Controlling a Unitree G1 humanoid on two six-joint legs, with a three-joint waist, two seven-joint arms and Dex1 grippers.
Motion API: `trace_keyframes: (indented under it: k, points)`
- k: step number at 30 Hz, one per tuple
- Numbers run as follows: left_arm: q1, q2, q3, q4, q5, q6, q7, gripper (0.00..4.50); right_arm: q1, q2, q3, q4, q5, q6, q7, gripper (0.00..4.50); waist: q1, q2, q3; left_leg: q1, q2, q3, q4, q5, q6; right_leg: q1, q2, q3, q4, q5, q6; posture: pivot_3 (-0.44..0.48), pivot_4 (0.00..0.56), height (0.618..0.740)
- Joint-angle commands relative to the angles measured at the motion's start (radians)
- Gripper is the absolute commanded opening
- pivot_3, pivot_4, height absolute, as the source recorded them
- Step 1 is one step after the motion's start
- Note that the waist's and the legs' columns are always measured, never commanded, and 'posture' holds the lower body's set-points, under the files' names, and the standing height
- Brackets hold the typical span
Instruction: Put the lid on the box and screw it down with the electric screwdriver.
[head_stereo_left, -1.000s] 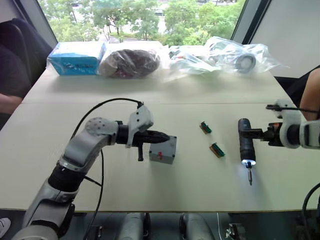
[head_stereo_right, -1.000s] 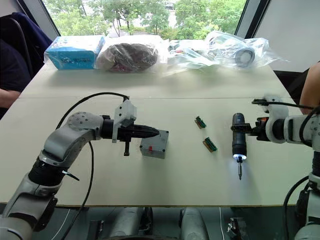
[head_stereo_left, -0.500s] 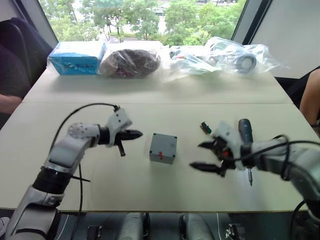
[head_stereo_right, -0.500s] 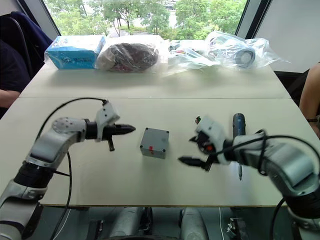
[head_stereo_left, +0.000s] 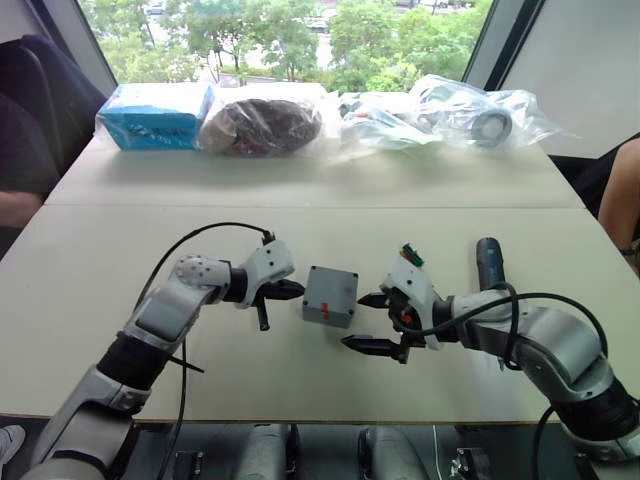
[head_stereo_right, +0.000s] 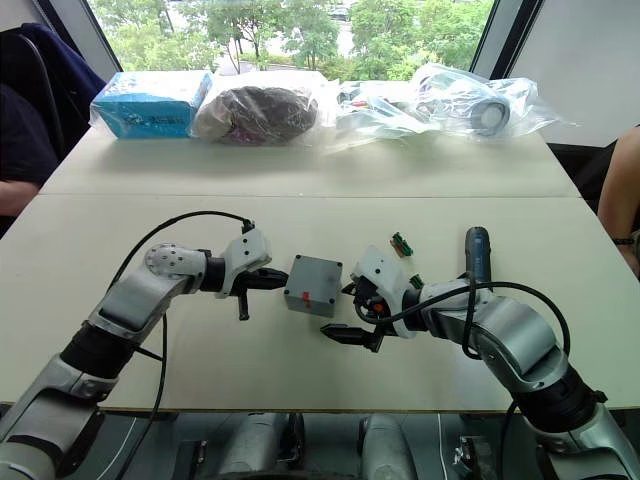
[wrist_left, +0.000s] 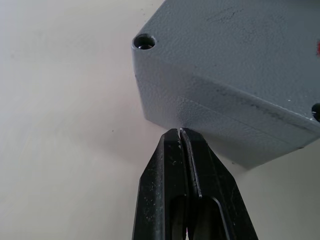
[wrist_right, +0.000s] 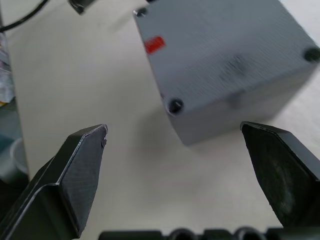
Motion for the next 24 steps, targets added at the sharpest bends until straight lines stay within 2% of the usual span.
trace_keyframes:
  k: [1,6,10,13,16,20,24]
  points:
    - [-0.057,-0.042,-0.034,0.049,0.035,-0.077,-0.022,0.00,-0.004,0.021,-0.030,-0.030,0.056,0.028,0.021,4.46,0.000,0.000,0.000,0.000,0.000,0.000,0.000,0.000,0.000,0.000,0.000,0.000,0.000,0.000,0.000,0.000,0.150,0.740]
    - [-0.103,-0.086,-0.038,0.146,0.085,-0.143,-0.010,0.00,-0.007,0.047,-0.061,-0.055,0.104,0.077,0.008,4.46,-0.001,0.000,0.000,0.000,0.000,0.000,0.000,-0.001,0.001,0.000,0.000,0.000,0.000,0.000,0.000,0.000,0.150,0.740]
    - [-0.135,-0.117,0.012,0.205,0.121,-0.174,0.075,0.00,0.002,-0.006,-0.089,-0.089,0.093,0.083,0.008,4.46,0.000,0.000,0.000,0.000,0.000,0.000,0.000,-0.002,0.004,0.000,0.000,0.000,0.000,0.000,0.000,0.000,0.150,0.740]
    - [-0.123,-0.084,0.044,0.184,0.126,-0.146,0.095,0.00,0.018,-0.101,-0.110,-0.117,0.071,0.067,0.042,4.46,-0.002,0.000,0.000,0.000,0.000,0.000,0.000,-0.002,0.004,0.000,0.000,0.000,0.000,0.000,0.000,0.000,0.150,0.740]
    - [-0.047,0.002,0.063,0.075,0.108,-0.096,0.043,0.00,0.025,-0.168,-0.120,-0.087,0.020,0.012,0.056,4.46,-0.008,0.000,0.000,0.000,0.001,0.000,0.000,-0.002,0.004,-0.001,0.000,0.000,0.000,0.000,0.000,0.000,0.150,0.740]
    - [0.068,0.102,0.066,-0.089,0.062,-0.022,-0.041,0.00,0.001,-0.149,-0.090,-0.013,-0.053,-0.075,0.051,4.46,-0.011,0.000,0.000,0.000,0.002,0.000,-0.001,0.000,0.000,-0.001,0.000,0.000,0.000,0.000,0.000,0.000,0.150,0.740]
    - [0.129,0.097,0.045,-0.183,0.018,0.039,-0.063,0.00,-0.044,-0.089,0.010,0.054,-0.148,-0.182,0.066,4.46,-0.001,0.000,0.000,0.001,0.001,0.001,0.000,0.000,0.000,0.000,0.000,0.000,0.000,0.000,0.000,0.000,0.150,0.740]
